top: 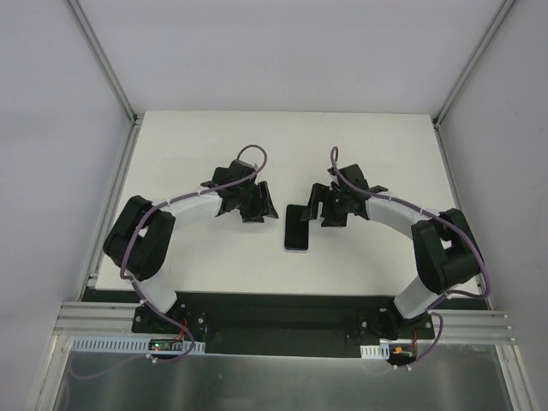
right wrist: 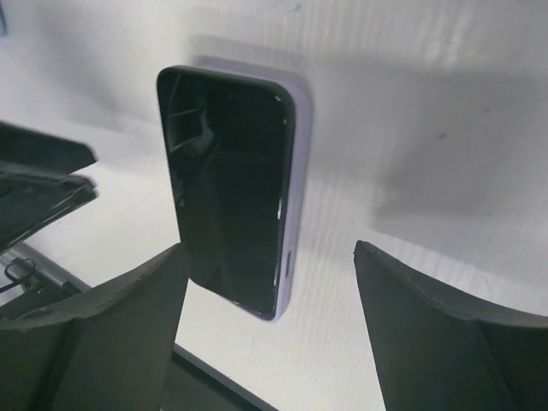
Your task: Put the phone into the phone case
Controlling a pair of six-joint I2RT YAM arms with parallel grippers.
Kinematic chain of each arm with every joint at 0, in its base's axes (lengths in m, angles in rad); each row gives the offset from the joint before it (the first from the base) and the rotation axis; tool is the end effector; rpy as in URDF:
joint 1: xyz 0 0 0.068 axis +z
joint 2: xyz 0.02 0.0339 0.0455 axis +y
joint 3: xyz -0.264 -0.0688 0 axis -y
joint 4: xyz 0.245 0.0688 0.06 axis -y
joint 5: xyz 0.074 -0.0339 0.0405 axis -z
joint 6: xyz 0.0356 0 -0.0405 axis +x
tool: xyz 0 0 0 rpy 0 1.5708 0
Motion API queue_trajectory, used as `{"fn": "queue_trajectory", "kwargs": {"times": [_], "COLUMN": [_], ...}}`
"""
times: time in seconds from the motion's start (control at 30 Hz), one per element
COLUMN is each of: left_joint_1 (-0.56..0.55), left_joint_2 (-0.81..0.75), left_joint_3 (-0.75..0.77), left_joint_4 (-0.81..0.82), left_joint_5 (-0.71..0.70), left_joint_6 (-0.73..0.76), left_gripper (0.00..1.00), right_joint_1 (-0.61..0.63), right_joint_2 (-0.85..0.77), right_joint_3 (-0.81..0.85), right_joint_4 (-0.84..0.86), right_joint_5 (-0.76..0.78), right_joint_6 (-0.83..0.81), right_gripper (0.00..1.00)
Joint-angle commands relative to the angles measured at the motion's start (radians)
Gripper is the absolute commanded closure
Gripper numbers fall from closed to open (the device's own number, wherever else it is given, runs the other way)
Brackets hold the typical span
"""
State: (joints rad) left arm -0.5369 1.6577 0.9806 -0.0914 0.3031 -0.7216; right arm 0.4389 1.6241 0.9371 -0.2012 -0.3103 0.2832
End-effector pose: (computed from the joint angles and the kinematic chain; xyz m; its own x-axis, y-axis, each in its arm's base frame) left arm 0.2945 -0.1877 0.1947 -0.8927 -0.2024 -0.4027 0.1104 0.7682 -0.6307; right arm 0.2937 0.1499 0.1844 -0.8362 -0.0986 -0.5395 -0.3597 0.8412 0.4038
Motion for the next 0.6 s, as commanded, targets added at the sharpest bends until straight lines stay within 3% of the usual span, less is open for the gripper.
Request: {"fn": "queue_trajectory", "kwargs": {"times": [0.0,0.57], "left_joint_1": [-0.018,-0.054], "left_joint_2": [0.079,0.215], "left_joint_3": [0.061,0.076], "left_joint_4": [0.059,0.137], "left_joint_5": [0.054,0.126], "left_joint_6": [-0.012,-0.029], "left_gripper": [0.50,0.69], "right_joint_1": [-0.015,-0.043], "right_joint_2": [-0.049,-0.021], "right_joint_3": [-0.049,-0.172], "right_joint_4": [0.123,0.307], "right_joint_5": [-0.139,-0.193], "right_joint_6": [0.008,0.086], "right_gripper": [0.20,0.19]}}
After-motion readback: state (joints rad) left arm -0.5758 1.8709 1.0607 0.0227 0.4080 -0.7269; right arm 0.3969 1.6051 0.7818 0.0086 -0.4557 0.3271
